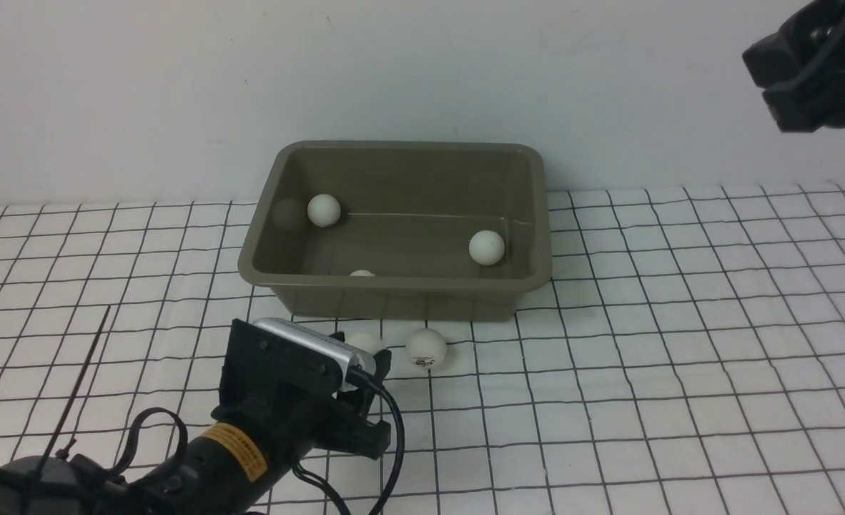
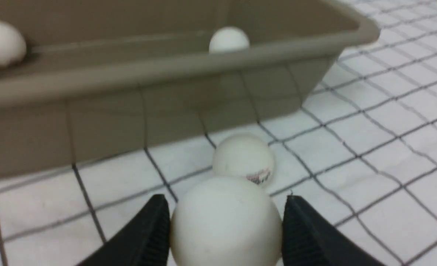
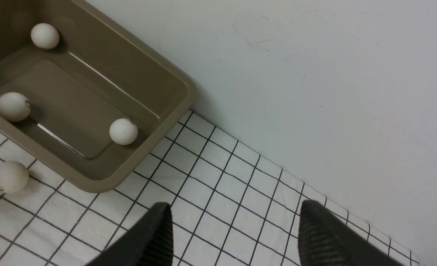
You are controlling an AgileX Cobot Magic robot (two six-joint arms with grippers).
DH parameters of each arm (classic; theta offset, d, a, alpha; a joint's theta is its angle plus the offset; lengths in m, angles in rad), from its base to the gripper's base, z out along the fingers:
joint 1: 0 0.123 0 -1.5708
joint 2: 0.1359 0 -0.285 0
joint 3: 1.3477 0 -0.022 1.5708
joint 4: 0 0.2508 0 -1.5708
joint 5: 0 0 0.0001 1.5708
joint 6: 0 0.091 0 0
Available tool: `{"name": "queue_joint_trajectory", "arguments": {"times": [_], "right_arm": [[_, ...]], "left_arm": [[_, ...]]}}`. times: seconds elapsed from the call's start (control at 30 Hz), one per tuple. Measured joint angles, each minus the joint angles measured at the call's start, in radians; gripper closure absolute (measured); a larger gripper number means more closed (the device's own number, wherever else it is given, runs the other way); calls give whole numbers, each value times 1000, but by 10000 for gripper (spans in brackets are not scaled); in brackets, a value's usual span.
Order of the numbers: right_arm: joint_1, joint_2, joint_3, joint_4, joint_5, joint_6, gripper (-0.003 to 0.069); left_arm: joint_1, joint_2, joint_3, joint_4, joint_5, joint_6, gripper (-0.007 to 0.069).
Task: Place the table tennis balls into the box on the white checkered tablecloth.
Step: 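Drop the ball into the bin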
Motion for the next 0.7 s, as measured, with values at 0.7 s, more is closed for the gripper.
{"name": "queue_joint_trajectory", "arguments": {"times": [0.7], "right_arm": [[0,0,0,-1,-1,-1,239]], "left_arm": [[1,-339,-179,459,625,-336,279]]}}
